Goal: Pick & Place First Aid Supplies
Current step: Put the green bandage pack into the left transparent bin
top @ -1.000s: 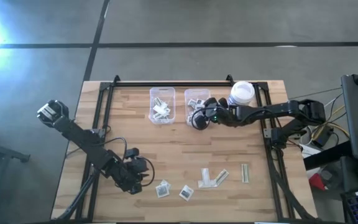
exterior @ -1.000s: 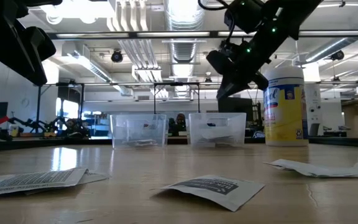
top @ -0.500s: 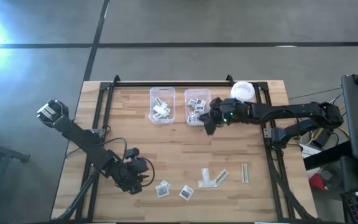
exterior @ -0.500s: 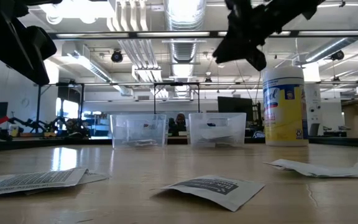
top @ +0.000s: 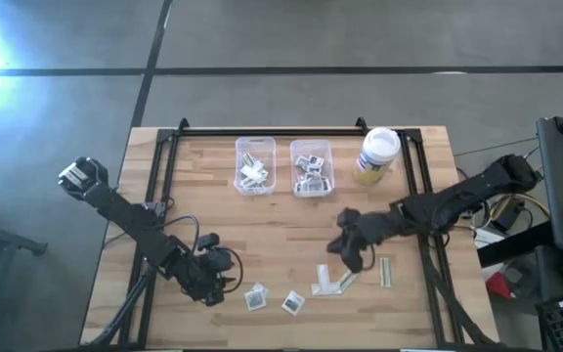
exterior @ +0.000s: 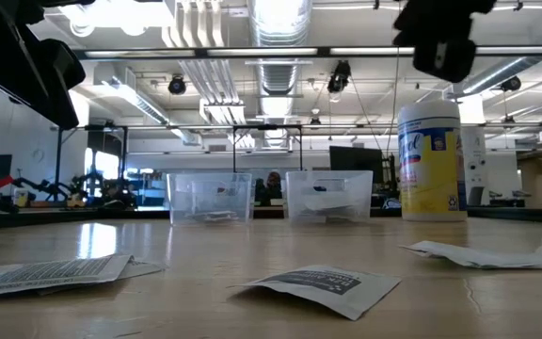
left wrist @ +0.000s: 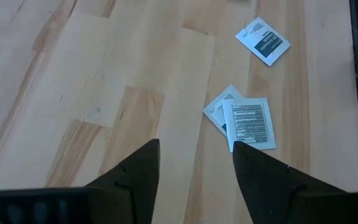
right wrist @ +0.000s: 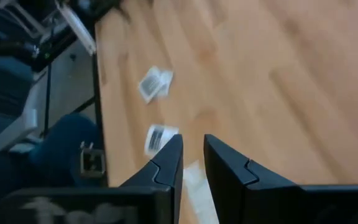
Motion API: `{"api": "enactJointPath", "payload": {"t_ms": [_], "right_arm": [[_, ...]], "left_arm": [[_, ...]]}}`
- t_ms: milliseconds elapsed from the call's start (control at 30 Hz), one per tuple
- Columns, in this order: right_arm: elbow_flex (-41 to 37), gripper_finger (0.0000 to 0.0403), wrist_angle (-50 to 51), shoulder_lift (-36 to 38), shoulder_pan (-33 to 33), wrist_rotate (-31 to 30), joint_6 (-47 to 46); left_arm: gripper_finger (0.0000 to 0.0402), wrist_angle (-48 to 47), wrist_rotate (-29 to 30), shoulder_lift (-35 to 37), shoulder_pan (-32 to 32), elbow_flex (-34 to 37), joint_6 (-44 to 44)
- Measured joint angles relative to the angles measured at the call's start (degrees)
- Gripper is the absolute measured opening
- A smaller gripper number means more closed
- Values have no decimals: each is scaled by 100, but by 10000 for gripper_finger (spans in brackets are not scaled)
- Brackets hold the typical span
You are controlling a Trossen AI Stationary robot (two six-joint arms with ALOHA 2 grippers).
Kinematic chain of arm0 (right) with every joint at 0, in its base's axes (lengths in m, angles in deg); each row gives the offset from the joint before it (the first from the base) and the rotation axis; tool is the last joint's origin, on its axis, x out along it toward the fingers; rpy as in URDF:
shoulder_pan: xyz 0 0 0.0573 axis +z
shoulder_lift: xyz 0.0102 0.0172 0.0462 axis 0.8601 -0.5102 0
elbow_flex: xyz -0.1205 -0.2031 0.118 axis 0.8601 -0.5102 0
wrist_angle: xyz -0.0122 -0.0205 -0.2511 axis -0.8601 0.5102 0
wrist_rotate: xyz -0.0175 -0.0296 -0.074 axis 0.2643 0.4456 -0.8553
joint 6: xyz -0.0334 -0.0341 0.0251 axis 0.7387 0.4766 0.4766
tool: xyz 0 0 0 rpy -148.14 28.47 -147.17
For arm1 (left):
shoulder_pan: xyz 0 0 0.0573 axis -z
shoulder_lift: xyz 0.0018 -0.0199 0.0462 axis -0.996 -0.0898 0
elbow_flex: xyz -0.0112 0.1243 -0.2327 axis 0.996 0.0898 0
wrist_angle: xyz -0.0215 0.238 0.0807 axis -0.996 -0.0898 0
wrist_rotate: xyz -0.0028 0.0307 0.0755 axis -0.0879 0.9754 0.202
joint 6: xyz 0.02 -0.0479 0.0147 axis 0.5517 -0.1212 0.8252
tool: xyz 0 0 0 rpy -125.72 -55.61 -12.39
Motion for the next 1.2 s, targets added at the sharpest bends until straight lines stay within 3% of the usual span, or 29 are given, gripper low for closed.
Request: {"api": "enactJointPath", "payload": {"t_ms": [233,500,700,933,1200], "right_arm": [[-4,55,578,-22,871,-445,-1125],[-9,52,1679,-234,1748,-360,-3271],[-11,52,2251,-300,2115,-250,-4222],[-224,60,2534,-300,2139,-626,-4508],[-653,108,2133,-300,1915,-765,-4518]], "left_arm": [[195,42,0,0,1,0,-52],[195,35,0,0,-1,0,-59],[195,39,0,0,-1,0,-59],[195,48,2,0,1,0,-59],[195,48,2,0,-1,0,-57]]}}
